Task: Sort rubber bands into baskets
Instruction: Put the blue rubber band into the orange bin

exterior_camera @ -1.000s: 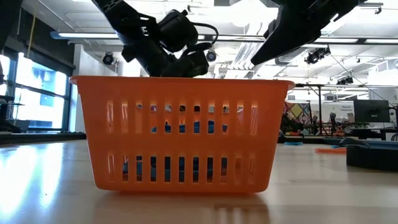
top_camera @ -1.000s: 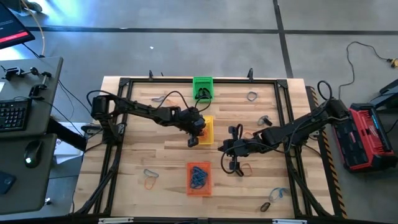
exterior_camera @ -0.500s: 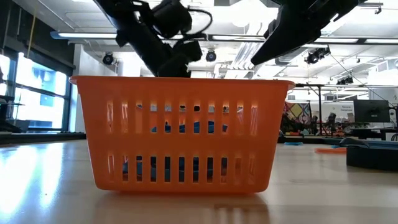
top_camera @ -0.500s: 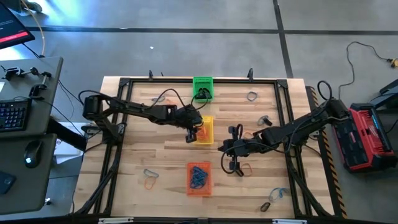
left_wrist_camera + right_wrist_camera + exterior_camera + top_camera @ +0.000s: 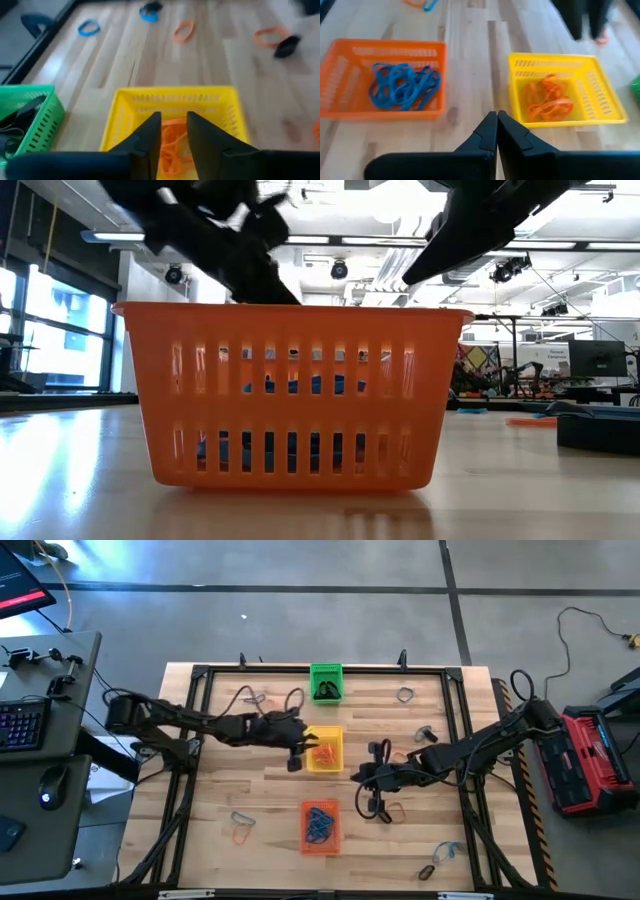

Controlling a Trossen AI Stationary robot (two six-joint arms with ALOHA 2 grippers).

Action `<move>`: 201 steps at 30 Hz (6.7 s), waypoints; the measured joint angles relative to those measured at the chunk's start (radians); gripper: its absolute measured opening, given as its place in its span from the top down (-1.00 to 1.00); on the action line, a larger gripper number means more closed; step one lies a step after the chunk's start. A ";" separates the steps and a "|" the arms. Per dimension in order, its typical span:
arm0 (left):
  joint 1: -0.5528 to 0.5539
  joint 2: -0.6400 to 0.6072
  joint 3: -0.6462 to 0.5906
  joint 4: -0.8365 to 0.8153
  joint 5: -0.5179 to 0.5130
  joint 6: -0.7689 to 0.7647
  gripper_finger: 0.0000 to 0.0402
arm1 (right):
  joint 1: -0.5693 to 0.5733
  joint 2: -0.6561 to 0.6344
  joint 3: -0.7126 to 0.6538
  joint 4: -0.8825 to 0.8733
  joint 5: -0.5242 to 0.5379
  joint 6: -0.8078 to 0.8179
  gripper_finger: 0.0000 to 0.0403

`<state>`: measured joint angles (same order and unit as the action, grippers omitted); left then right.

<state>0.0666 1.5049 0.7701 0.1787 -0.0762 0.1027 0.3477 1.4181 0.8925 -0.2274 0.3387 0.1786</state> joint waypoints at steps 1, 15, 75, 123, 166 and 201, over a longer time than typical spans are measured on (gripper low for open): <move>-0.004 -0.024 -0.024 0.023 0.000 -0.009 0.63 | 0.000 0.000 0.000 0.001 0.016 0.000 1.00; -0.022 -0.212 -0.381 0.491 0.001 -0.074 0.91 | 0.012 0.000 0.000 -0.032 0.072 0.107 1.00; -0.021 -0.210 -0.459 0.574 0.002 -0.098 0.91 | -0.543 -0.002 -0.385 -0.405 0.189 0.869 0.76; -0.022 -0.210 -0.459 0.567 0.002 -0.100 0.91 | -0.471 -0.001 -0.345 -0.236 0.014 0.692 0.97; -0.022 -0.210 -0.459 0.573 0.002 -0.099 0.91 | 0.064 0.381 0.452 -0.345 -0.134 0.370 1.00; -0.022 -0.210 -0.459 0.569 0.002 -0.118 0.91 | -0.565 0.309 0.061 -0.600 -0.071 0.362 0.70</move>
<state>0.0448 1.2945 0.3115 0.7479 -0.0742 -0.0154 -0.2169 1.7271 0.9534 -0.8278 0.2678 0.5407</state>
